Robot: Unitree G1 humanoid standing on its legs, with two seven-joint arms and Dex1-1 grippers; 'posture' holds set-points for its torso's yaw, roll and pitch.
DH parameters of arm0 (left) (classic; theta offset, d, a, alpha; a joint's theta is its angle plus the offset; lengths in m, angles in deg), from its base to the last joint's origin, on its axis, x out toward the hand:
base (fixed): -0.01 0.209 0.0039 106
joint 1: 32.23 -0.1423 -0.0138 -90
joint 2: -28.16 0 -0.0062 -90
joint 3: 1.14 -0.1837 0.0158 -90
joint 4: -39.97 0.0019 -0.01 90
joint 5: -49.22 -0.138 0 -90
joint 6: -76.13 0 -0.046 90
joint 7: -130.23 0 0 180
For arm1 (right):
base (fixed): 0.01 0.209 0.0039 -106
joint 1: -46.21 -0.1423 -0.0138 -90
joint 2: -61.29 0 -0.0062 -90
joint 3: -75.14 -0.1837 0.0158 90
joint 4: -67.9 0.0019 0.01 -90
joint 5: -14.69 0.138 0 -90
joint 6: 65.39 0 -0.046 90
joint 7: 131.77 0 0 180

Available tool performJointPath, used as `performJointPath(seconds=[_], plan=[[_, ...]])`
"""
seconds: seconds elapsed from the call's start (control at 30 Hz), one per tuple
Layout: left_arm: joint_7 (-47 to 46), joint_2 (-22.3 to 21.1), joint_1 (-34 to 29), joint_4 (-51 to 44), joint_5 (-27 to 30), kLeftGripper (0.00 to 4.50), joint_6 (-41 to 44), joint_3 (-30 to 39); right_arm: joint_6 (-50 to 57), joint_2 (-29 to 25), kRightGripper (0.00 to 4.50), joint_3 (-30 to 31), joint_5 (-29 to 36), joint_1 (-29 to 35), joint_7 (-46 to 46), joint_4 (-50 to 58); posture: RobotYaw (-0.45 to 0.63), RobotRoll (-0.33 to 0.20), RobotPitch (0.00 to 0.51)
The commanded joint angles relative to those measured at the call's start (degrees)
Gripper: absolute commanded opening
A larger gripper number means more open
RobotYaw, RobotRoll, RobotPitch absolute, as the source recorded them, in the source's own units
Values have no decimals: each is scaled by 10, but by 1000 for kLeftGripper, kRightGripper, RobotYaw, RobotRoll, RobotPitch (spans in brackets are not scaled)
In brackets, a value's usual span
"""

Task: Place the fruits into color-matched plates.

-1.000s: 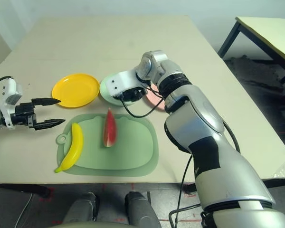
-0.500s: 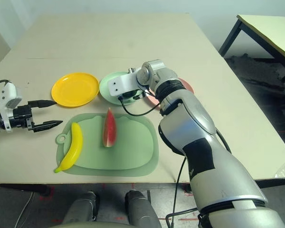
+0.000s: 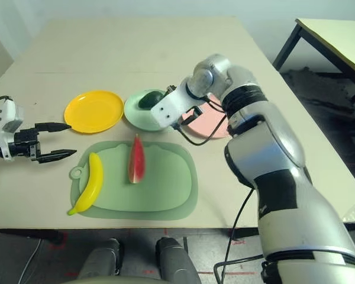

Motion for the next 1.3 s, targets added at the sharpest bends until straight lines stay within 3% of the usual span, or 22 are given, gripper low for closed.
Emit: performJointPath(seconds=[0.03,0.17,0.4,0.53,0.73,1.3], plan=[[35,-10,-17,-17,12,4500,10,-2,-6,-15,4479,9,84,23,-77,128,-15,0,103],[38,-10,-16,-13,6,4500,6,1,51,-8,4479,38,128,16,-84,216,-5,0,105],[32,-14,-21,-10,7,4500,-2,12,83,52,4479,49,135,0,-84,233,21,0,110],[31,-18,-32,-22,11,4500,2,18,72,78,4479,62,120,0,-84,213,34,0,114],[29,-22,-48,-45,16,4500,10,25,43,72,4479,99,103,1,-84,196,52,0,122],[10,-20,-79,-78,24,4500,13,30,-19,160,4479,112,-32,29,-8,34,95,0,137]])
